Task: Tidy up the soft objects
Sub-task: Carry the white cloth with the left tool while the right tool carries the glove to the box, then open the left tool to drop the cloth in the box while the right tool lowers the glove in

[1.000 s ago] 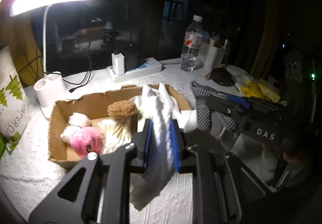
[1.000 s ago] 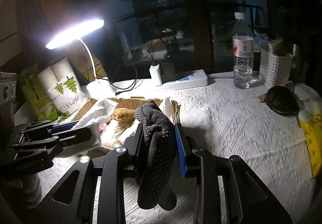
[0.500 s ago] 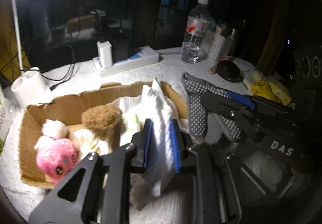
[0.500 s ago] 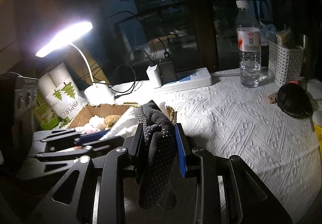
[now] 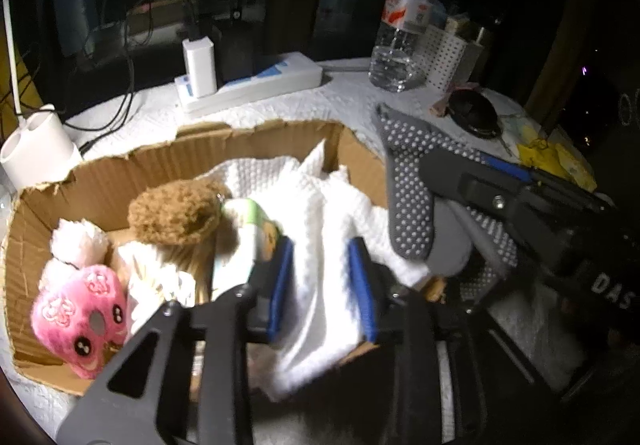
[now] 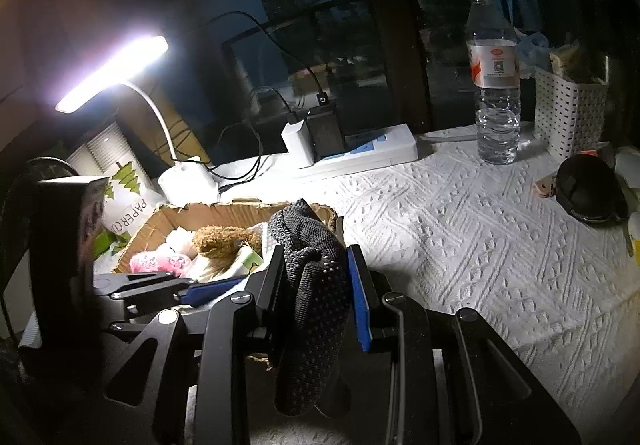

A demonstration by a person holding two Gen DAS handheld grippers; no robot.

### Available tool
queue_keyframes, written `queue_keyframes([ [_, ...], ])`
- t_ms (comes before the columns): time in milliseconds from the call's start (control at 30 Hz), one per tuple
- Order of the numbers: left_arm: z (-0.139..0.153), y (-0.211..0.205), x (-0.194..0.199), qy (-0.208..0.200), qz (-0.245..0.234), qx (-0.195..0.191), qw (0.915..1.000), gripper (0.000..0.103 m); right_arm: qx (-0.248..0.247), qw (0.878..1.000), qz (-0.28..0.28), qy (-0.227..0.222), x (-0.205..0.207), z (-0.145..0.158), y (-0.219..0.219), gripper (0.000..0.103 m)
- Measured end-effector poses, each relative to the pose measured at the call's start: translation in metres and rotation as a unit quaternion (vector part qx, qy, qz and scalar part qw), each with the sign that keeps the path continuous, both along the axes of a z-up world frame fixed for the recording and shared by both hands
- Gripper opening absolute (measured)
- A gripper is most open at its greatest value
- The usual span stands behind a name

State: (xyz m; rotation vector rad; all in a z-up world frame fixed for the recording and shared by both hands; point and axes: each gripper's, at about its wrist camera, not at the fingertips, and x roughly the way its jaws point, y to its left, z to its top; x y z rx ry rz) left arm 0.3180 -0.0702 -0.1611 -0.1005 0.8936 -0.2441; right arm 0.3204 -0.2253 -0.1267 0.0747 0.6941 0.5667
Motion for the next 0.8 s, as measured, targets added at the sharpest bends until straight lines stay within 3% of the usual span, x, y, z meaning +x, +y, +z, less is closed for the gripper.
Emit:
queue_keyframes([
  [33,0.003,0.002,-0.002,-0.004,0.0,-0.002,1.0,0.052,-0.001,1.0,-0.002,-0.002,0.0,0.001,0.0,0.031],
  [133,0.013,0.011,-0.01,-0.018,0.002,-0.014,0.9997,0.058,-0.004,1.0,-0.007,-0.008,-0.003,0.006,0.002,0.031],
  [467,0.034,0.044,-0.035,-0.052,0.024,-0.027,0.998,0.064,-0.019,1.0,-0.011,-0.02,-0.009,0.015,0.017,0.031],
  [800,0.033,0.082,-0.048,-0.067,0.052,-0.036,0.9958,0.064,-0.046,0.999,0.005,-0.009,-0.002,0.005,0.053,0.031],
])
